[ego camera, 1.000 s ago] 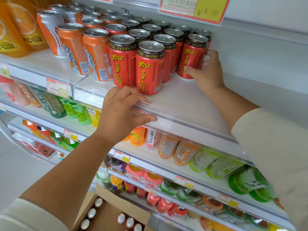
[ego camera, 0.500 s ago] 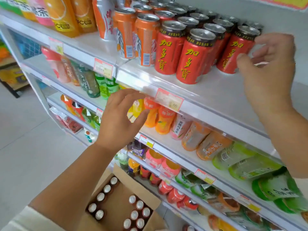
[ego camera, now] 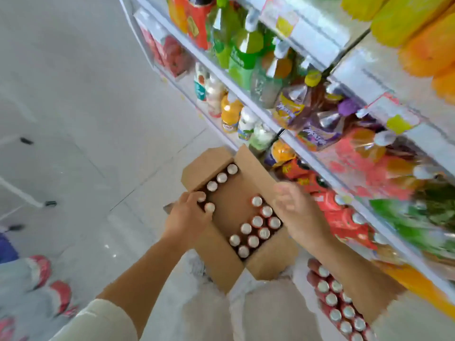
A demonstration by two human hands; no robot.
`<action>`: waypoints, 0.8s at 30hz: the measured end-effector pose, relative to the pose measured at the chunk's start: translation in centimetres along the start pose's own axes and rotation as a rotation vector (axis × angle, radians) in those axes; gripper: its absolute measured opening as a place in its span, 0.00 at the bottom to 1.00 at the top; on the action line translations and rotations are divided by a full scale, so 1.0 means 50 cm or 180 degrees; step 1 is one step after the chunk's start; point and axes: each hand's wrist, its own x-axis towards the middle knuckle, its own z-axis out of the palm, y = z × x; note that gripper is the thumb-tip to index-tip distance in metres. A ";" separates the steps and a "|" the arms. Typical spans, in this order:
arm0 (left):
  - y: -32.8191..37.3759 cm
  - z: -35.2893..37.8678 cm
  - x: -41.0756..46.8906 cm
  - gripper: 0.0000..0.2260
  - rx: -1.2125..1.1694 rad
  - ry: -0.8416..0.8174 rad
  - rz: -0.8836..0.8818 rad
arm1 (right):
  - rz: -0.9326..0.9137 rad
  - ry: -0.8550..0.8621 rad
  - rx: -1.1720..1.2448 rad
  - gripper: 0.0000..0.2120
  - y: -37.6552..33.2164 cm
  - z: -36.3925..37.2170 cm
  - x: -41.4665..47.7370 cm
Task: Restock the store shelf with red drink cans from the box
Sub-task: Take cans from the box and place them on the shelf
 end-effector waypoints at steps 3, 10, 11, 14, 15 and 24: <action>-0.099 0.130 0.095 0.18 0.0144 -0.0328 -0.0324 | 0.0453 -0.0239 -0.0251 0.14 0.154 0.138 0.110; -0.324 0.376 0.348 0.16 0.0416 -0.0052 -0.0518 | 0.0699 -0.0864 -0.0667 0.16 0.499 0.450 0.345; -0.360 0.407 0.378 0.16 0.0492 0.0040 -0.0419 | 0.0700 -0.0956 -0.0743 0.16 0.538 0.491 0.371; -0.450 0.483 0.457 0.19 0.0720 0.0302 -0.0208 | 0.0747 -0.1175 -0.0827 0.18 0.631 0.608 0.435; -0.471 0.500 0.481 0.20 0.0867 0.0397 -0.0124 | 0.0773 -0.1216 -0.0787 0.19 0.651 0.643 0.450; -0.556 0.545 0.619 0.21 0.1249 0.1266 0.1046 | 0.1232 -0.0986 0.0193 0.44 0.693 0.860 0.500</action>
